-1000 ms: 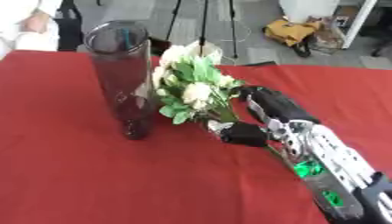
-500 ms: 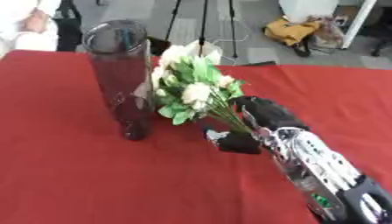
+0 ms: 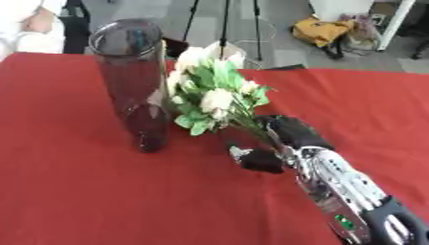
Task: Arrange flowers into the vase.
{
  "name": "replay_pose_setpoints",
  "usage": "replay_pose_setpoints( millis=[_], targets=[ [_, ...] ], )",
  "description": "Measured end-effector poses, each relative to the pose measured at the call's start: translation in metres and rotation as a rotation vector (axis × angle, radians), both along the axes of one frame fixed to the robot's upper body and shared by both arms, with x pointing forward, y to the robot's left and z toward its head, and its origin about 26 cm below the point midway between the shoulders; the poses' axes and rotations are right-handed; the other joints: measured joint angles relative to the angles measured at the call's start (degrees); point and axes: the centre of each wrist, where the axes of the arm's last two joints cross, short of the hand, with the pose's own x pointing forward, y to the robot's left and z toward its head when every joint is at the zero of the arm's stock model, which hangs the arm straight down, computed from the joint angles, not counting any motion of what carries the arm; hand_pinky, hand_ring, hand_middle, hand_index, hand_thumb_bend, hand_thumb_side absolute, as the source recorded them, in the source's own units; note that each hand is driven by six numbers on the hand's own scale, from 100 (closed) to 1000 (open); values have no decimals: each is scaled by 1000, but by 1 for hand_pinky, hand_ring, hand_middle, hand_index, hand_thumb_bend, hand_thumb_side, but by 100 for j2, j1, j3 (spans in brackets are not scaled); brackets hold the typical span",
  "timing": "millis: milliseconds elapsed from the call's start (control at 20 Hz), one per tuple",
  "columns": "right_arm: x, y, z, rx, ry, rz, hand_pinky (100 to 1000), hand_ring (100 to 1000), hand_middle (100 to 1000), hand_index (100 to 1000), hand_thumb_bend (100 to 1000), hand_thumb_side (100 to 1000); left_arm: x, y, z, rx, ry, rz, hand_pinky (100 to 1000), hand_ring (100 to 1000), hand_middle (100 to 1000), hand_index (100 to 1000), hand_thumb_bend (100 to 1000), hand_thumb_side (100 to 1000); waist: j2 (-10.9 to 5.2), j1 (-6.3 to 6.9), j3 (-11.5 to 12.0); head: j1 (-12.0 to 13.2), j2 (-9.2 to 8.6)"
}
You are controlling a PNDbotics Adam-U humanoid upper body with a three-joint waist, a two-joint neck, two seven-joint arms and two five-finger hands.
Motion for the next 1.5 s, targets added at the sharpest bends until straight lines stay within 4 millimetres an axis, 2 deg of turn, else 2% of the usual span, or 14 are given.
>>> replay_pose_setpoints(
  millis=[150, 200, 250, 600, 900, 1100, 1300, 1500],
  targets=[
    [1, 0, -1, -10, -47, -23, 698, 832, 796, 954, 310, 915, 0, 0, 0, 1, 0, 1, 840, 943, 939, 915, 100, 1000, 64, 17, -3, 0, -76],
    [1, 1, -1, -15, -67, -27, 701, 834, 799, 957, 255, 930, 0, 0, 0, 2, 0, 3, 840, 943, 939, 914, 100, 1000, 83, 21, -14, 0, -100],
    [0, 1, 0, -18, -88, -31, 702, 836, 800, 958, 309, 917, 0, 0, -1, 2, 1, 3, 840, 943, 939, 913, 100, 1000, 105, 22, -28, 1, -116],
    [3, -2, 5, -48, -161, -86, 700, 839, 806, 964, 311, 923, 0, 0, -1, 5, 1, 1, 841, 943, 939, 908, 100, 1000, 198, 34, -21, -24, -195],
    [11, -9, -2, -59, -129, -122, 693, 837, 800, 964, 303, 929, 0, -1, -1, 6, 1, -4, 841, 943, 939, 905, 100, 1000, 250, 55, 72, -177, -251],
    [13, -12, -4, -46, -106, -121, 691, 837, 799, 965, 312, 925, 1, -2, -1, 7, 1, -10, 841, 943, 939, 904, 100, 1000, 288, 55, 110, -496, -524],
    [15, -13, -2, -34, -92, -112, 692, 839, 801, 965, 317, 923, 1, -4, 0, 10, -3, -17, 841, 943, 939, 904, 100, 1000, 314, 55, 133, -808, -874],
    [16, -14, 0, -33, -85, -102, 696, 846, 806, 965, 327, 914, 1, -4, 1, 11, -5, -21, 841, 943, 939, 904, 100, 1000, 327, 55, 165, -954, -1202]
  ],
)
